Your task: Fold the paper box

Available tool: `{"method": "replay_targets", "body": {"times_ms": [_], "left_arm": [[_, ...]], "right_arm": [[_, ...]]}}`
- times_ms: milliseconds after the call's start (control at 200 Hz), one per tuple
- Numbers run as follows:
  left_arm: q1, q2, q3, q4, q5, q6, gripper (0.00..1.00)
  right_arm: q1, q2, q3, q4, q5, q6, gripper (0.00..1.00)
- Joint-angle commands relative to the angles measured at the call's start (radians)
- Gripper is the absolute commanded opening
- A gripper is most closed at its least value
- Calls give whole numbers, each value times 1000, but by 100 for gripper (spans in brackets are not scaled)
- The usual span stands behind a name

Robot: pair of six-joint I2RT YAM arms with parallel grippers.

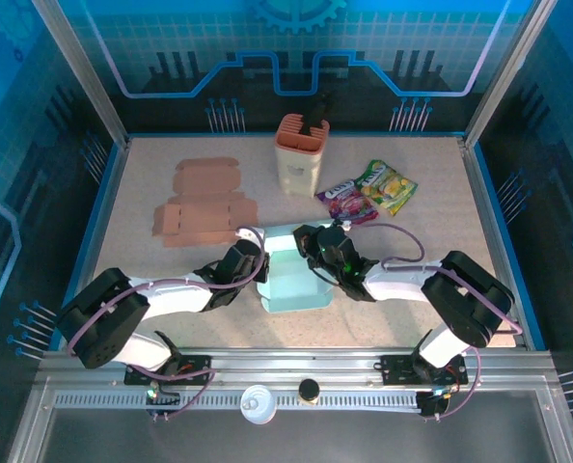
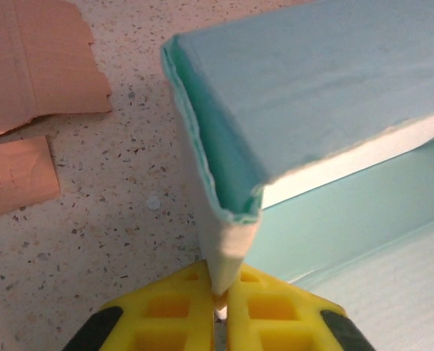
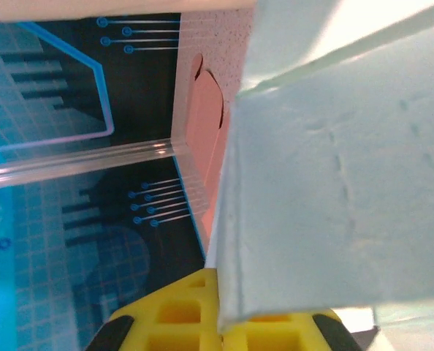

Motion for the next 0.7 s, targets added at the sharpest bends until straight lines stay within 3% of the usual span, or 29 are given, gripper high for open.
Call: {"method": "replay_targets", "body": {"times_ms": [0, 320, 695], "left_arm": [[-6, 22, -14, 55, -10, 6, 15], [-8, 74, -7, 100, -15, 2, 21], [-53, 93, 18, 101, -116, -7, 9]], "right_arm": [[-13, 24, -1, 14, 8, 6, 0], [-11, 26, -17, 18, 3, 14, 0], [4, 29, -37, 41, 14, 28, 0]]}}
